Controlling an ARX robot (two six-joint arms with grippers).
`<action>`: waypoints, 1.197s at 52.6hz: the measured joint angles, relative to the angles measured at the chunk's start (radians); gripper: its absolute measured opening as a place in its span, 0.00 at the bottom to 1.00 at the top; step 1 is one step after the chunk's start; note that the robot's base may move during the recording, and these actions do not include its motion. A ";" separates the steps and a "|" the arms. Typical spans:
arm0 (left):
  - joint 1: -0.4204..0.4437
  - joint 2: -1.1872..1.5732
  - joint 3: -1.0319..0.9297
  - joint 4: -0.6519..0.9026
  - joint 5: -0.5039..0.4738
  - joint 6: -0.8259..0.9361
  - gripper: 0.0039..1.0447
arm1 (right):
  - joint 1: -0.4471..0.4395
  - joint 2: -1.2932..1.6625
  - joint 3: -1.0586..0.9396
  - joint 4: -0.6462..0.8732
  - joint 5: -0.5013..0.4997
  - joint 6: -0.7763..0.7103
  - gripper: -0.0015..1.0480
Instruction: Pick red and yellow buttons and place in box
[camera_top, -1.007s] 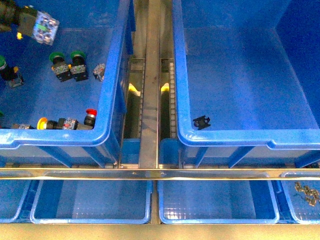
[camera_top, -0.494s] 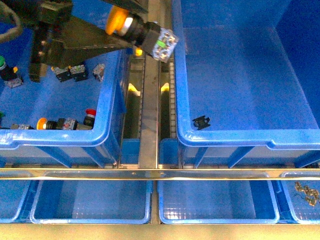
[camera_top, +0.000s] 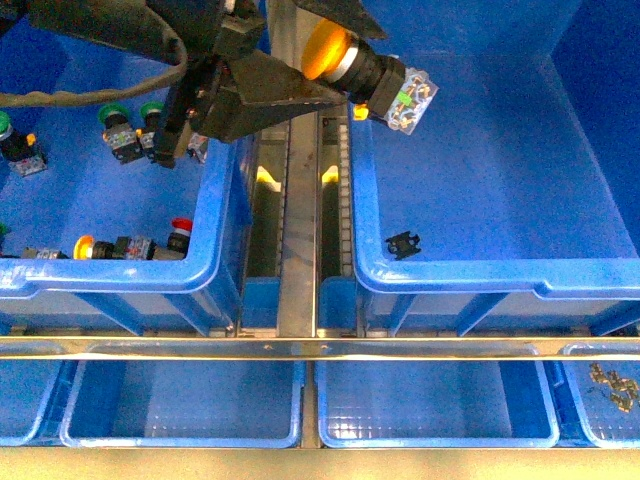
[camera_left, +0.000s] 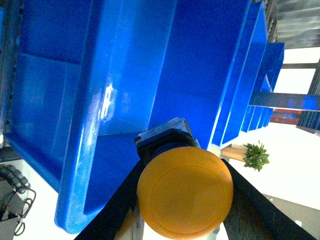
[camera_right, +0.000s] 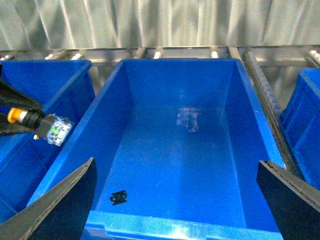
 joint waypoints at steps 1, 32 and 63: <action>-0.003 0.001 0.001 0.001 0.000 -0.001 0.32 | 0.000 0.000 0.000 0.000 0.000 0.000 0.94; -0.119 0.138 0.126 0.041 -0.056 -0.050 0.32 | 0.000 0.000 0.000 0.000 0.000 0.000 0.94; -0.108 0.151 0.146 0.041 -0.064 -0.050 0.32 | 0.193 0.933 0.253 0.242 -0.061 -0.432 0.94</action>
